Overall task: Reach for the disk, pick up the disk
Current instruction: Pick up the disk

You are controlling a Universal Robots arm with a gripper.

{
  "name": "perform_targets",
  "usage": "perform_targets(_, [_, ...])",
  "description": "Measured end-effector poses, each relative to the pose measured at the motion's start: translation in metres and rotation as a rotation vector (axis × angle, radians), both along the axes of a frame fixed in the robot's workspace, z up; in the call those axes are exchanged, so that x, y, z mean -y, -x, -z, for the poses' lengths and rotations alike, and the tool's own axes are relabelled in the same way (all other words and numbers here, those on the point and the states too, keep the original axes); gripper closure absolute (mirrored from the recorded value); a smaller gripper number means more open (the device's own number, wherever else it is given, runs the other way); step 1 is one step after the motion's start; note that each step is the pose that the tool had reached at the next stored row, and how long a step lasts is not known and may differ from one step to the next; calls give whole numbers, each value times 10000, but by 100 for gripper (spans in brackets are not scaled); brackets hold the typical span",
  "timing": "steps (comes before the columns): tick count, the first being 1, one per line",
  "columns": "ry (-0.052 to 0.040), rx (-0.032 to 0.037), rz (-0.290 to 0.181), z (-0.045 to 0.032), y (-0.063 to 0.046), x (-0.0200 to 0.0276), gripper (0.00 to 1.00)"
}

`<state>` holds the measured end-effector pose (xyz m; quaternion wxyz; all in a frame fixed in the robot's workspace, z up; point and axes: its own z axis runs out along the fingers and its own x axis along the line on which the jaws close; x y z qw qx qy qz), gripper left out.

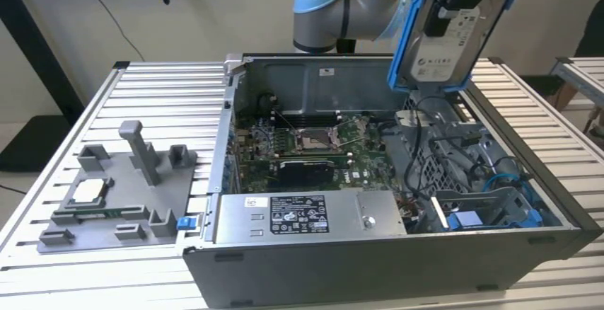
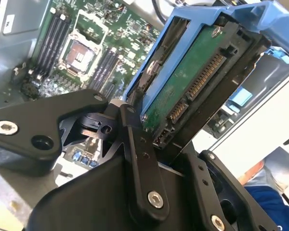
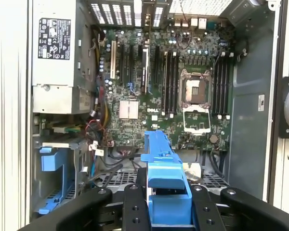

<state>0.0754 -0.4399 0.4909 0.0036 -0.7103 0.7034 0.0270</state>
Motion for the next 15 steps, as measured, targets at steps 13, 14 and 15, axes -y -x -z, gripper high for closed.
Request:
perform_targets(13, [0,-27,-1,0,-158,433,100])
perform_targets(14, [0,-28,0,0,-167,469,100])
perform_targets(15, [-1,-29,0,0,-176,504,100])
